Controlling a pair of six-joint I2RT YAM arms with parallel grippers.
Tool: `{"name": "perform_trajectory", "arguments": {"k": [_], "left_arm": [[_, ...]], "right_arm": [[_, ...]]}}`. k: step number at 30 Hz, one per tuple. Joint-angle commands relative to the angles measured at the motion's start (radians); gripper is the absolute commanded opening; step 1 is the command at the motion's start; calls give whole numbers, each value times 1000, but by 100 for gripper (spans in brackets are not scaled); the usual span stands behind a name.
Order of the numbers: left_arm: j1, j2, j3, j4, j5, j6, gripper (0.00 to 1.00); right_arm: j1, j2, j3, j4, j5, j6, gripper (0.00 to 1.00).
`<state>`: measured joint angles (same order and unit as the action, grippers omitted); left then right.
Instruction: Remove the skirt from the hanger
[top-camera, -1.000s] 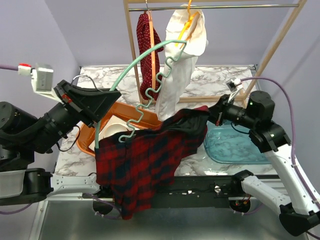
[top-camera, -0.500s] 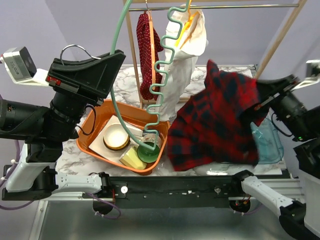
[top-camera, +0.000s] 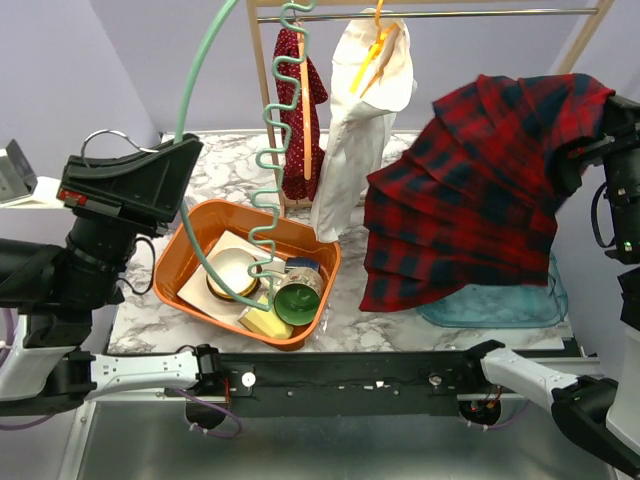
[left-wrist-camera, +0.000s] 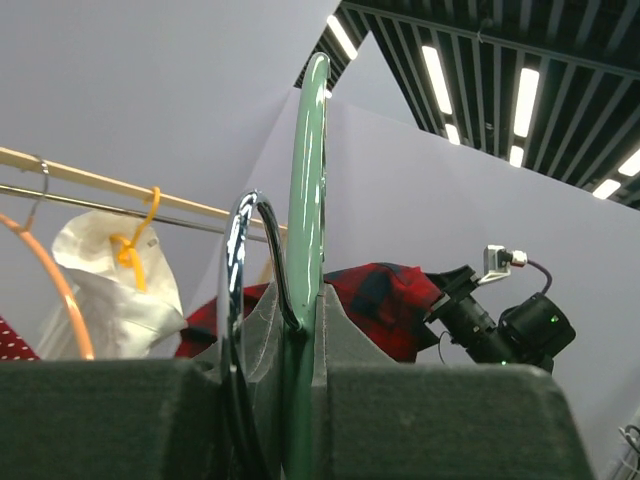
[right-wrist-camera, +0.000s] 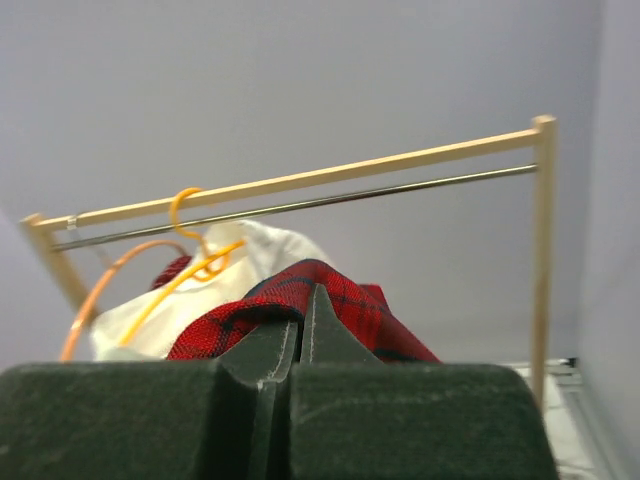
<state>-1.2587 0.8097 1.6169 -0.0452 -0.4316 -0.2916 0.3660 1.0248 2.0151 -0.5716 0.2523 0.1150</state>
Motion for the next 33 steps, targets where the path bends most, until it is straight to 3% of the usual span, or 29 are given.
{"name": "perform_trajectory", "arguments": {"k": [1, 8, 15, 19, 20, 26, 33], "left_arm": [[-5, -55, -28, -25, -85, 37, 0], [-4, -110, -94, -31, -121, 43, 0], [-5, -104, -78, -64, -127, 58, 0], [-4, -127, -109, -68, -145, 60, 0], [-4, -144, -120, -62, -157, 65, 0], [-5, -179, -164, -79, -187, 78, 0], [-5, -208, -199, -123, -191, 60, 0]], "right_arm": [[-4, 15, 31, 202, 174, -268, 0], [-4, 11, -67, 355, 275, -535, 1], [-4, -78, -194, 323, 288, -526, 1], [-4, -173, -337, 89, 231, -280, 1], [-6, -230, -378, 31, 208, -153, 1], [-4, -408, -673, -95, 214, 266, 1], [-4, -460, -906, -160, 359, 468, 1]]}}
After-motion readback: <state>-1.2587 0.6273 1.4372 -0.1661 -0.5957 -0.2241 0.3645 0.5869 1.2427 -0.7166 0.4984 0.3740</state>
